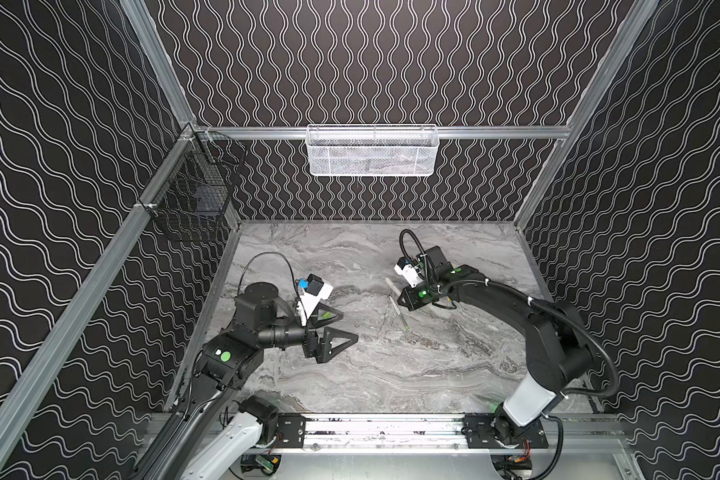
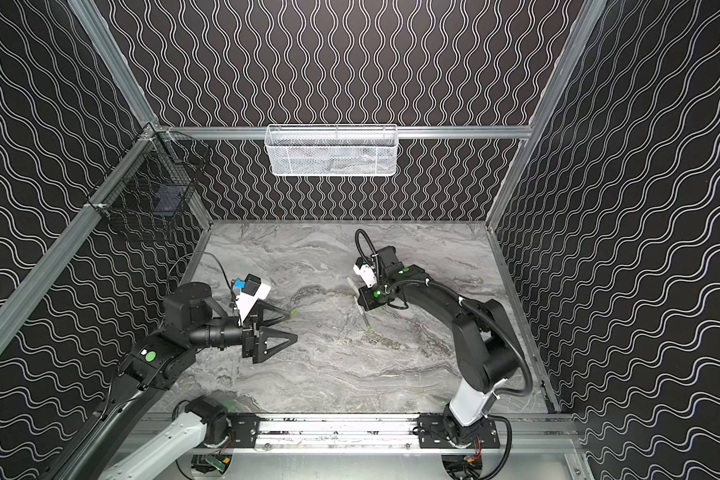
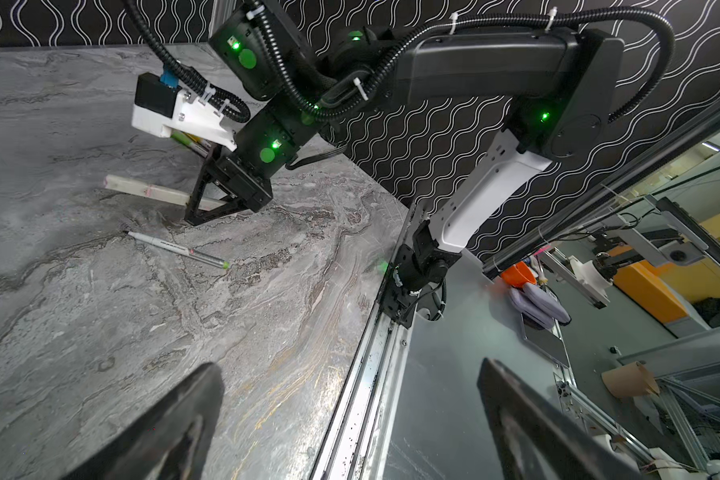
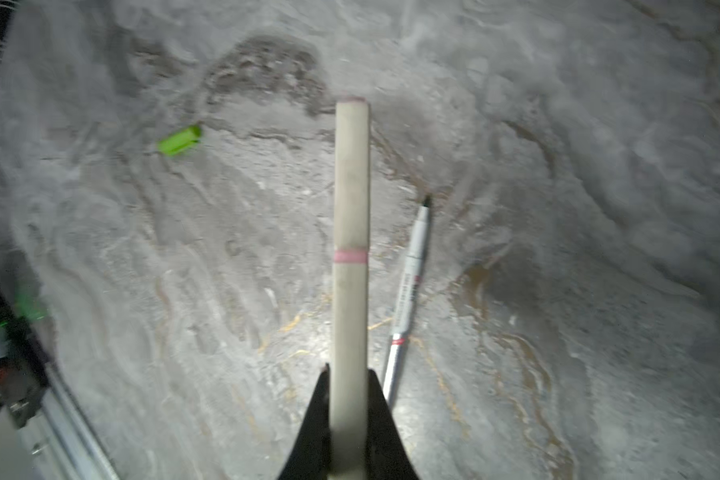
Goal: Insert the pens into the pen caps
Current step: 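Lower the capped highlighter beside the marker cluster and release it, then reach the right gripper to the bright green cap and grasp it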
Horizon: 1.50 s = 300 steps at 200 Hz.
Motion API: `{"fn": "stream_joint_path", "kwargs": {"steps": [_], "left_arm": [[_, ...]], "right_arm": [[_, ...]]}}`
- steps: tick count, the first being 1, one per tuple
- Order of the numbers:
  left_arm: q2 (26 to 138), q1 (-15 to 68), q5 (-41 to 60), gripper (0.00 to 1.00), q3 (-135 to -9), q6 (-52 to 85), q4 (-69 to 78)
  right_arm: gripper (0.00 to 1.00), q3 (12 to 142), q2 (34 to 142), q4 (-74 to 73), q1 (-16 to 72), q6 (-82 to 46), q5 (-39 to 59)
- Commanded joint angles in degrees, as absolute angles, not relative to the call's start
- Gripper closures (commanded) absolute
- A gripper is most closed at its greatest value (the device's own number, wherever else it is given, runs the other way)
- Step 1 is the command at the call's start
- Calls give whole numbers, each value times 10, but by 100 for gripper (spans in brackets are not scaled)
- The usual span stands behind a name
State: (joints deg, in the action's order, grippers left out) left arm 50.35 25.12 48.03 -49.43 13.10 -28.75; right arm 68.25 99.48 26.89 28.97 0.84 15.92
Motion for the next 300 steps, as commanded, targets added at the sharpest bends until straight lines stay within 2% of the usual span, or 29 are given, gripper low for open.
{"fn": "stream_joint_path", "kwargs": {"steps": [1, 67, 103, 116, 131, 155, 174, 205, 224, 262, 300], "left_arm": [[501, 250, 467, 1, -496, 113, -299], [494, 250, 458, 1, -491, 113, -299], [495, 250, 459, 1, -493, 111, -301], [494, 250, 458, 1, -492, 112, -299], [493, 250, 458, 1, -492, 112, -299], [495, 250, 456, 1, -491, 112, -299], [496, 250, 448, 1, -493, 111, -300], [497, 250, 423, 2, -495, 111, -307], [500, 247, 362, 1, -500, 110, -324], [520, 219, 196, 1, -506, 123, -365], [562, 196, 25, 1, -523, 138, -420]], "right_arm": [[100, 687, 1018, 277, 276, -9, 72], [100, 685, 1060, 256, 215, -58, -74], [100, 688, 1074, 259, 200, -62, -114], [91, 692, 1076, 265, 198, -62, -121], [77, 696, 1075, 273, 198, -60, -128], [61, 700, 1058, 282, 198, -54, -131], [50, 700, 1038, 286, 200, -48, -127], [40, 684, 1005, 273, 222, -12, -68], [38, 667, 988, 259, 247, 16, -8], [34, 662, 979, 226, 351, 33, 75], [33, 704, 1020, 225, 396, -7, 60]]}}
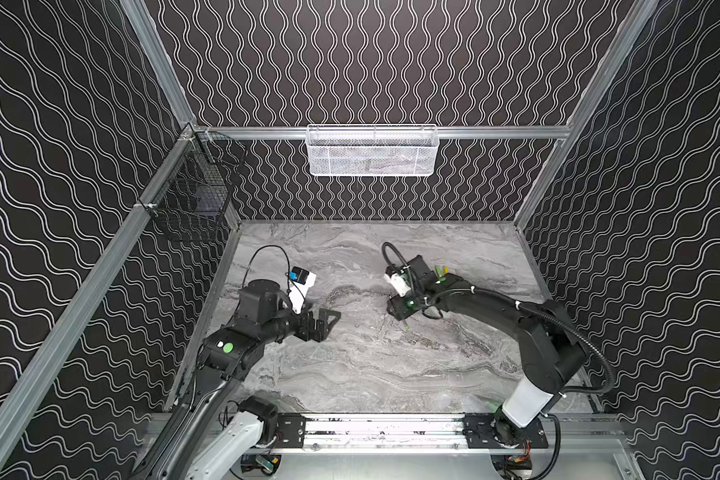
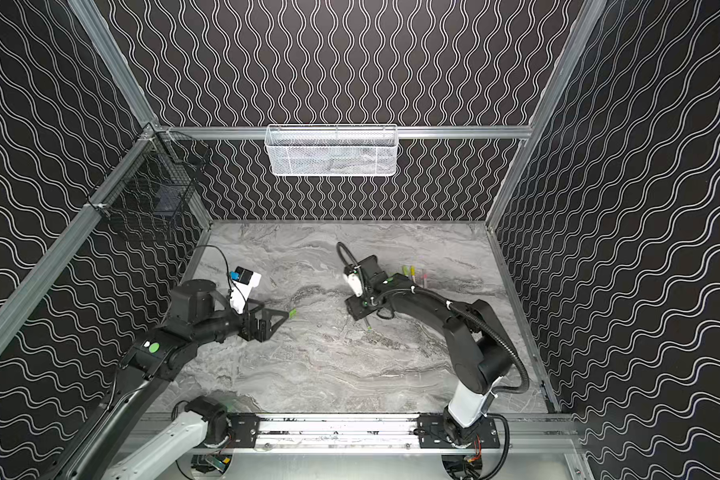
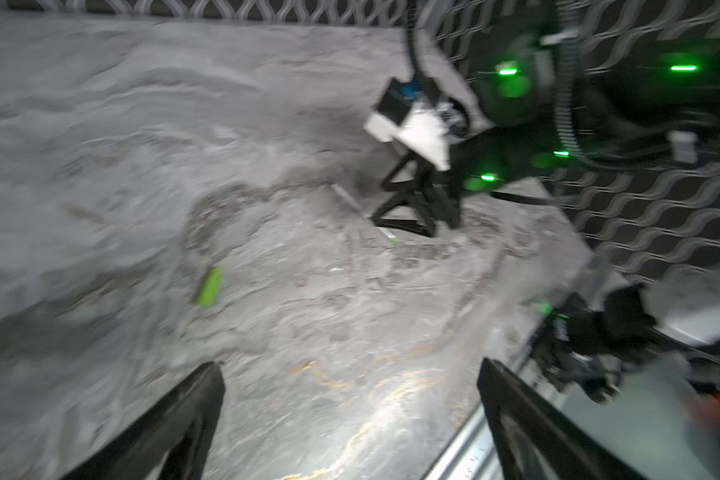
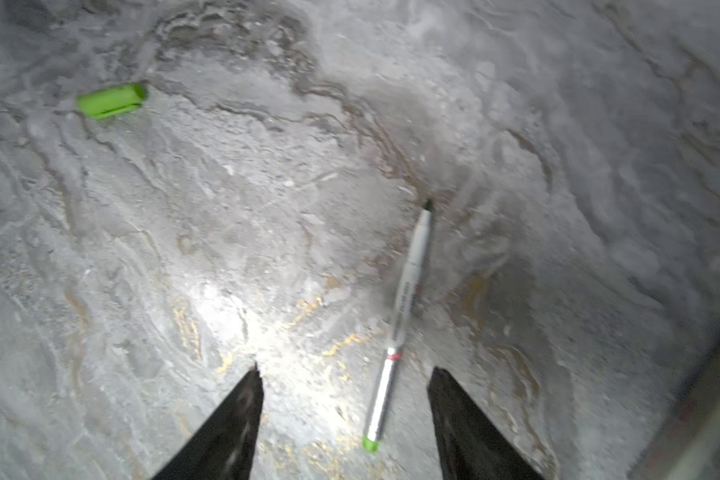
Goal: Insert the pens into the pen caps
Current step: 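Reach the right gripper to the bright green cap and grasp it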
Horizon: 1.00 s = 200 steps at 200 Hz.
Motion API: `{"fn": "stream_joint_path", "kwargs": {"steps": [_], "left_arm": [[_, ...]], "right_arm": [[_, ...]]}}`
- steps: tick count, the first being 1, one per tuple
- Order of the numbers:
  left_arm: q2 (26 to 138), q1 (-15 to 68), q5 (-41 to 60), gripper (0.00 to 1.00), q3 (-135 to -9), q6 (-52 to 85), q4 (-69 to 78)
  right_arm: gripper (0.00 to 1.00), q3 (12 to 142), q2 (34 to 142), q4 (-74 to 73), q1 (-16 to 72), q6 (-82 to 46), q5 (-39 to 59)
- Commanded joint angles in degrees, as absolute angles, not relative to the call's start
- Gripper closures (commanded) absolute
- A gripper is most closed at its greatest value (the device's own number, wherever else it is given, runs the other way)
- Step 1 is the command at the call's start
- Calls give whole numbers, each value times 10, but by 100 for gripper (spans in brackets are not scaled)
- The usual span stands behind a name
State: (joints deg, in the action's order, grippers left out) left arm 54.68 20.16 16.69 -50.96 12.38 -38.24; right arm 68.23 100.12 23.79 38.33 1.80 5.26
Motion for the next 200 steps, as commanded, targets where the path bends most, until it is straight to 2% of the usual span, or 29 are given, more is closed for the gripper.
{"fn": "stream_joint_path", "kwargs": {"steps": [1, 32, 68, 110, 200], "left_arm": [[562, 196, 22, 1, -524, 140, -421], [547, 183, -22, 1, -523, 150, -426], [550, 140, -141, 1, -533, 179, -467], [540, 97, -124, 1, -531, 178, -459], [529, 91, -114, 1, -529, 172, -453]], "right_arm": [[33, 704, 1021, 225, 397, -8, 60], [32, 731, 1055, 222, 419, -17, 93], [32, 781, 1115, 203, 456, -63, 157], [30, 837, 1186, 163, 475, -116, 242], [27, 999, 1321, 197, 484, -119, 289]]}}
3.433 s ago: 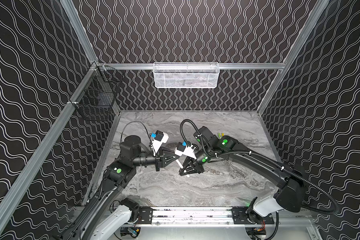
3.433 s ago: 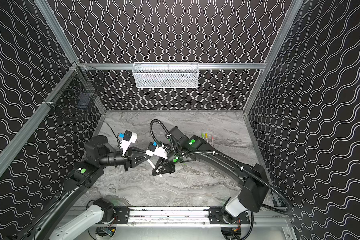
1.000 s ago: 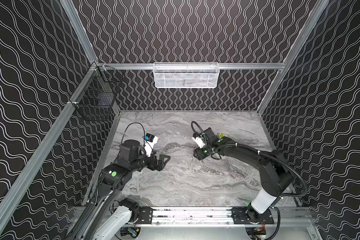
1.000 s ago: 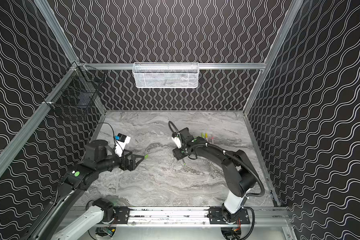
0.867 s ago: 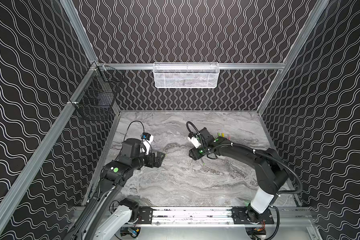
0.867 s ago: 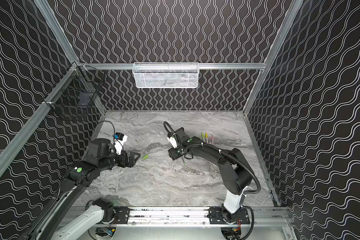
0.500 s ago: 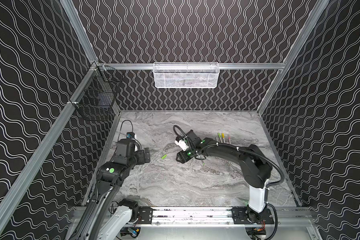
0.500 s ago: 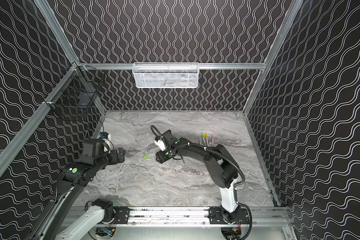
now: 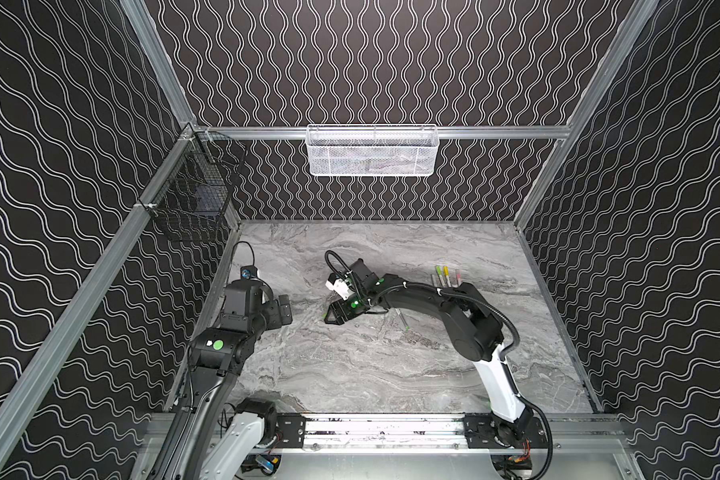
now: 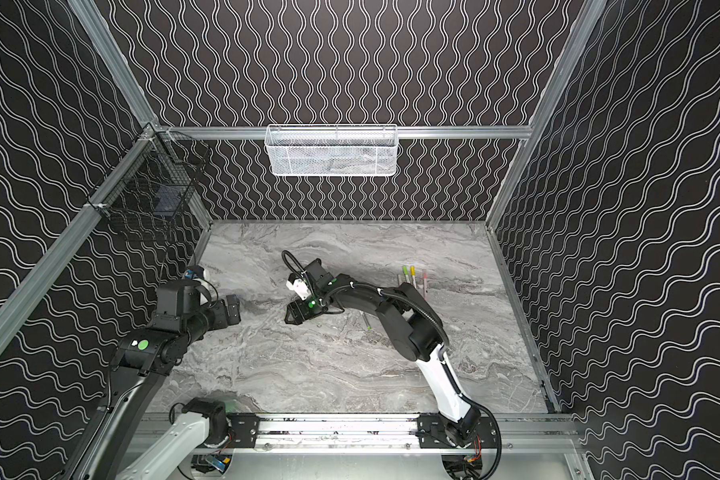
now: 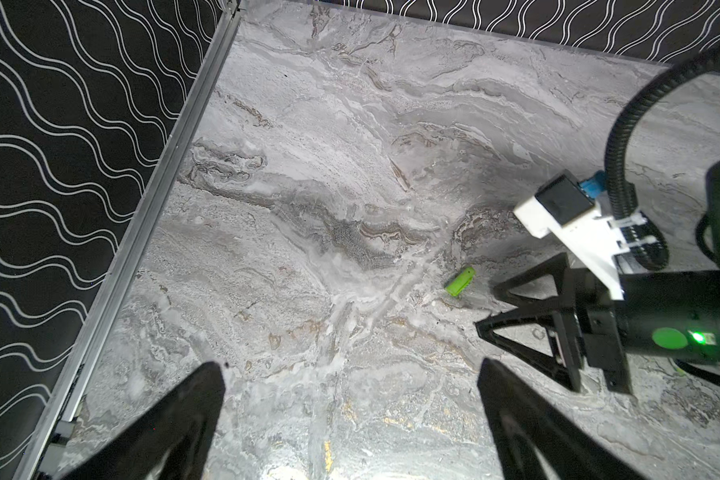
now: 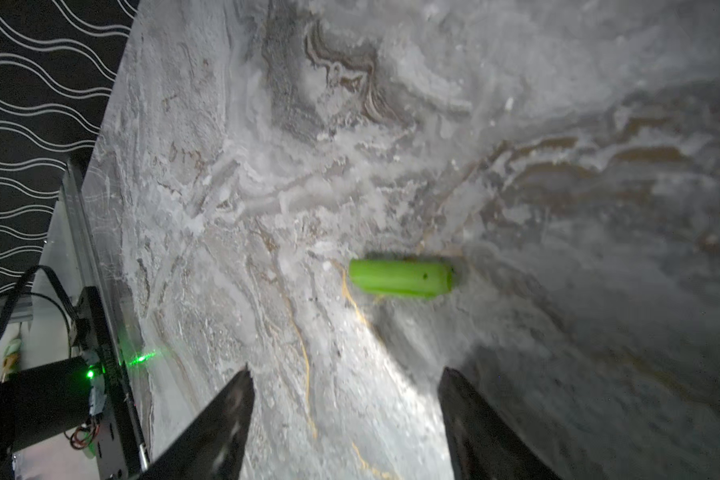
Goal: Insert the pens into the pen caps
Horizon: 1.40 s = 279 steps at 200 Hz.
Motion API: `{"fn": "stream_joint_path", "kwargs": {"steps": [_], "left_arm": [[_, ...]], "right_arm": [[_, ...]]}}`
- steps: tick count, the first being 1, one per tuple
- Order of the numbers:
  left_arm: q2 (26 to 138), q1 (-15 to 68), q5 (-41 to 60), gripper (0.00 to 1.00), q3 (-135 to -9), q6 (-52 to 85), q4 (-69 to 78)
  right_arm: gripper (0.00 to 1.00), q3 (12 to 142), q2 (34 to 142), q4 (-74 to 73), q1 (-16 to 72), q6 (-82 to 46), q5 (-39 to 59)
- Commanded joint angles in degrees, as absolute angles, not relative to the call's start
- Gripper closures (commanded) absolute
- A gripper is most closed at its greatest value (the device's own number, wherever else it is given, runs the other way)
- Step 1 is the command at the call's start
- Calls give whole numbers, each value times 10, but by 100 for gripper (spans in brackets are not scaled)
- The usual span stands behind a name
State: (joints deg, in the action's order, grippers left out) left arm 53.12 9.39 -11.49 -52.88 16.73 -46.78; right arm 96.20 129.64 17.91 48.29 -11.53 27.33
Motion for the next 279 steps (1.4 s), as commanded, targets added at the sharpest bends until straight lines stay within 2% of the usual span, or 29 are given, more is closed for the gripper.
{"fn": "stream_joint_path", "kwargs": {"steps": [1, 92, 148, 177, 231, 279], "left_arm": [[529, 91, -114, 1, -529, 172, -453], [526, 86, -108, 1, -528, 171, -450], [520, 86, -109, 1, -528, 171, -450], [519, 85, -110, 1, -529, 171, -452], [518, 85, -109, 1, -528, 172, -450], [515, 85, -107, 2, -527, 172, -450]], "right_arm": [[27, 1000, 1322, 198, 484, -118, 289], [27, 1103, 1386, 262, 517, -95, 237], [33, 1152, 1423, 318, 537, -81, 99], [45, 1165, 1434, 340, 548, -68, 37], [73, 1134, 1419, 350, 557, -56, -10], [83, 1030, 1365, 340, 548, -53, -56]]}}
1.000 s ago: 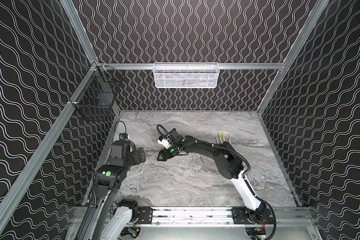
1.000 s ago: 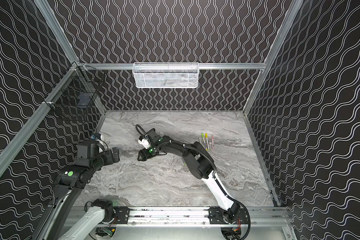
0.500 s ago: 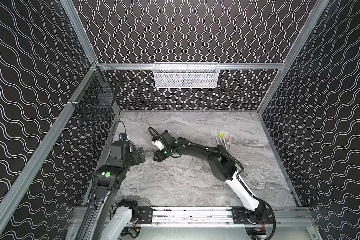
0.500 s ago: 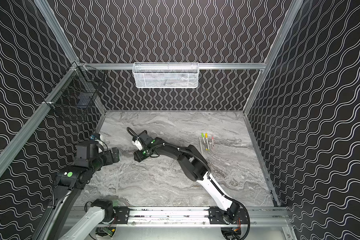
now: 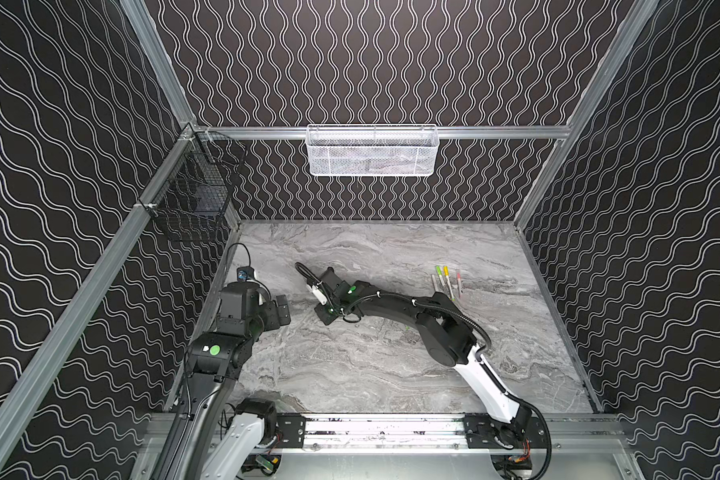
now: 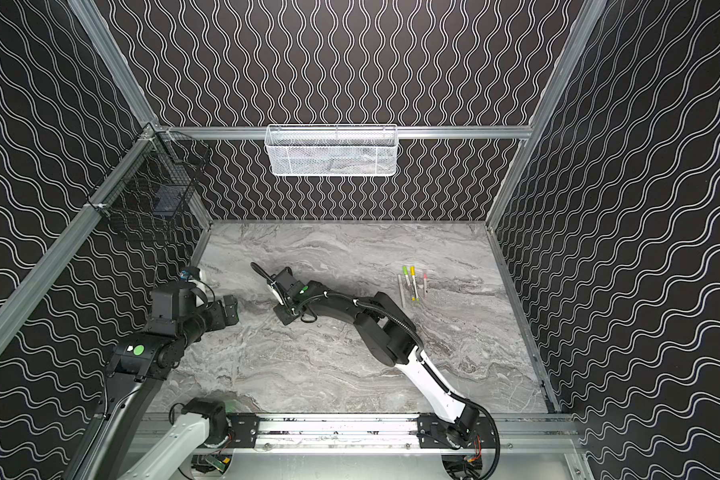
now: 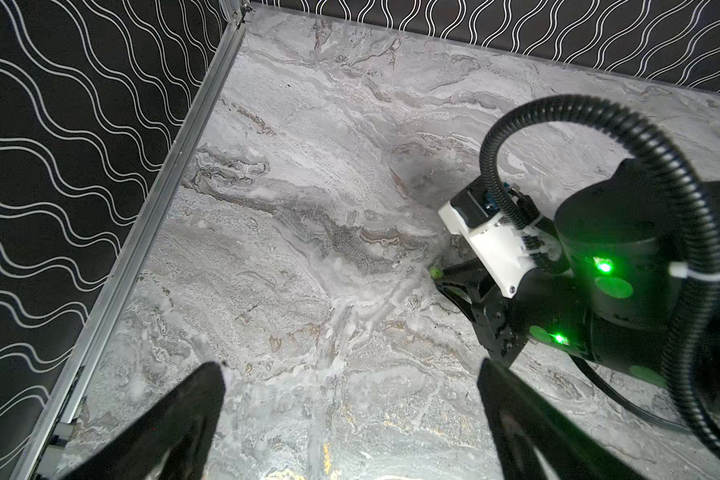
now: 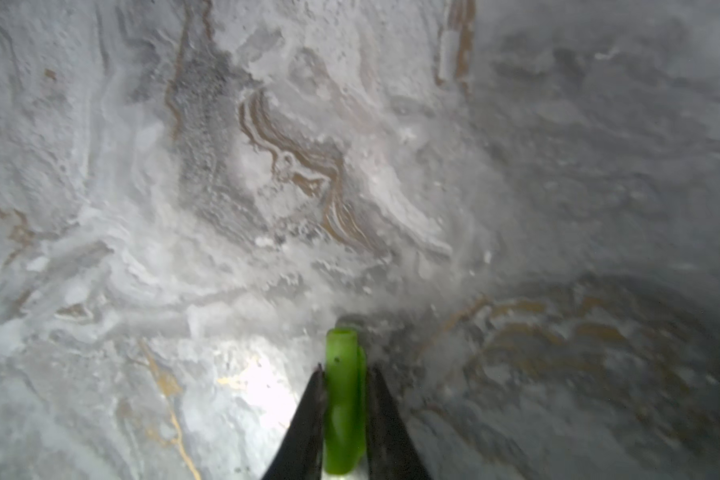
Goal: Insert the pens into the pen caps
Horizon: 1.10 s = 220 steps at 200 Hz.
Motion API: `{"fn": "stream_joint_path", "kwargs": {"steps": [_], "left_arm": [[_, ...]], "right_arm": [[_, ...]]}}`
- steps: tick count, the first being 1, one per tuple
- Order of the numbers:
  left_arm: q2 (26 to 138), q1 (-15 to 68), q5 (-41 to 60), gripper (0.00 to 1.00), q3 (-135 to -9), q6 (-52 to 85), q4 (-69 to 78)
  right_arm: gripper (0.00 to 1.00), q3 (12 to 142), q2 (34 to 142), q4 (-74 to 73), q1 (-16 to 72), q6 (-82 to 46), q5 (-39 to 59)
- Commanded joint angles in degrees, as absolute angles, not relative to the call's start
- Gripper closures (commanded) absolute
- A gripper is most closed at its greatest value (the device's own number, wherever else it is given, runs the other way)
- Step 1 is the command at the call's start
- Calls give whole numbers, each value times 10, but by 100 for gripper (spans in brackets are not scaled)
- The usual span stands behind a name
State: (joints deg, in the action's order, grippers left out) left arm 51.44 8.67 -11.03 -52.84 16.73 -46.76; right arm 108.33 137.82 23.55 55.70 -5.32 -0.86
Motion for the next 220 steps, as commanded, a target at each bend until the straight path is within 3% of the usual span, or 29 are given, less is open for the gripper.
{"fn": "stream_joint_path", "kwargs": {"steps": [1, 97, 113, 139, 191, 220], "left_arm": [[515, 85, -107, 1, -527, 171, -449], [519, 85, -95, 1, -526, 171, -445], [519, 85, -93, 1, -525, 171, -445], [519, 84, -93, 1, -525, 171, -445], [522, 84, -89, 1, -525, 170, -442], [523, 84, -86, 1, -524, 169, -442]], "right_arm": [[83, 1027, 1364, 339, 547, -53, -56], [88, 749, 1191, 254, 450, -109, -57], [81, 742, 1174, 251, 454, -113, -38], [59, 712, 1127, 207, 454, -126, 13], [44, 692, 1040, 212, 413, -116, 13], [43, 679, 1033, 241, 371, -93, -3]]}}
